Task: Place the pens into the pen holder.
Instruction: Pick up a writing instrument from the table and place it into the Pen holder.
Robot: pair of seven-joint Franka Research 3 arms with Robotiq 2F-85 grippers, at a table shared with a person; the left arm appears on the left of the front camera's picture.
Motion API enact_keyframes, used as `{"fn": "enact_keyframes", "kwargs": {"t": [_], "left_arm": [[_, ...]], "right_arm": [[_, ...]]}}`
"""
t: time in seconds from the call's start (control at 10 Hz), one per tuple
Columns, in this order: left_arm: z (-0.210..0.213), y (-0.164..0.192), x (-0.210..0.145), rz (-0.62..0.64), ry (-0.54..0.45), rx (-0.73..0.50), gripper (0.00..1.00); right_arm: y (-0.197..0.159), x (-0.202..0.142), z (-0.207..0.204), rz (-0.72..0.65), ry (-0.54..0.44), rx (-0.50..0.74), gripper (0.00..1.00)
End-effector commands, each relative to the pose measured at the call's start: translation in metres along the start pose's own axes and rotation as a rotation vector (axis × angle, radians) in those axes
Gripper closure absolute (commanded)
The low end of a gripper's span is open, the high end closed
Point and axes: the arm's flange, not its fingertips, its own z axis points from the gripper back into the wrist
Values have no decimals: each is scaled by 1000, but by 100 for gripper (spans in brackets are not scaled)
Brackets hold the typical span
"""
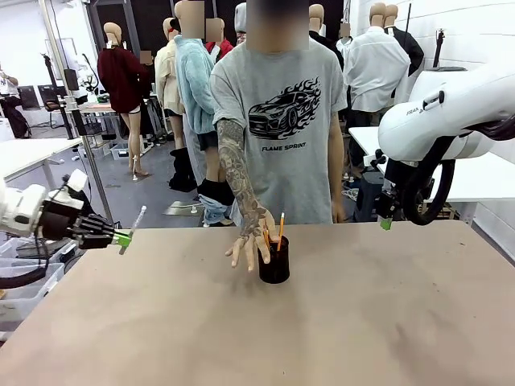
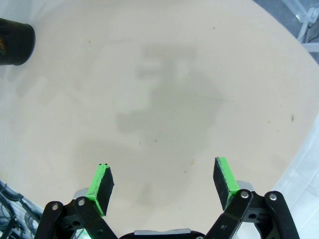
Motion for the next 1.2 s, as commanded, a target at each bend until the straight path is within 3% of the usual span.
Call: {"fn": "enact_keyframes", "kwargs": {"t": [0.0,0.2,0.5,0.9,1.0,1.1], "left_arm": [[-6,-9,4,-76,-118,-19,100],[-22,-14,21,-103,-188,-14,100],[-84,-23,71,-135,-328,-69,100],[-168,-37,125,-103,-321,-136,100],[-180,-41,128,-31,-134,176,100],[-150,-44,122,-133,-332,-156,100]], "right_arm": [[0,1,-2,-5,-7,5,0],[0,1,-2,-5,-7,5,0],[0,1,-2,-5,-7,5,0],[0,1,-2,-5,-7,5,0],[0,1,-2,-5,-7,5,0],[0,1,-2,-5,-7,5,0]]}}
